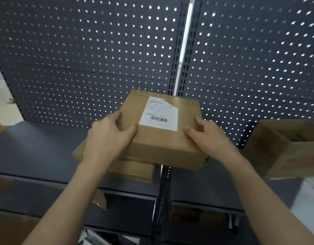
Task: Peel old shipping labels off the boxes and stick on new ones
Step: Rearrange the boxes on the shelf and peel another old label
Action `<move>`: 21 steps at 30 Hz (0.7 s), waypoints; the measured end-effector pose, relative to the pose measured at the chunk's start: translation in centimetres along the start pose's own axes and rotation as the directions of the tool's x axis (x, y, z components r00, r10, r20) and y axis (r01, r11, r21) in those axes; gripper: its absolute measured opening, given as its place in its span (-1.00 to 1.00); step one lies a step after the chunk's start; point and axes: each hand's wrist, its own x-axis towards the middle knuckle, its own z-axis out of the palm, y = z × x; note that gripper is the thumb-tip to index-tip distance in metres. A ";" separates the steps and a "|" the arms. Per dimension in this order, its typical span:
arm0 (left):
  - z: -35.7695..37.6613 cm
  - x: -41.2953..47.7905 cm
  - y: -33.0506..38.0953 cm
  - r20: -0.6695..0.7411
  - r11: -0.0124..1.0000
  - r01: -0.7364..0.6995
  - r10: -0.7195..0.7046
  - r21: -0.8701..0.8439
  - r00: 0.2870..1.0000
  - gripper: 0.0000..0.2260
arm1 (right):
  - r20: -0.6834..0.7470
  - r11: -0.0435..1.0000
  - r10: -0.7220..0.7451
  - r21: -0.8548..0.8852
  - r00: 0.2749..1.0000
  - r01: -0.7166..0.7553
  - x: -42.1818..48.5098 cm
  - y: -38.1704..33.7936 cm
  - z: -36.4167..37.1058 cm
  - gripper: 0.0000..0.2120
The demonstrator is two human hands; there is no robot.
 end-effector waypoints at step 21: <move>12.7 -10.7 9.7 0.273 0.997 -0.031 0.049 -0.069 0.961 -0.51 | 0.062 0.979 0.202 -0.005 0.978 -0.202 -3.6 17.4 -7.5 -0.34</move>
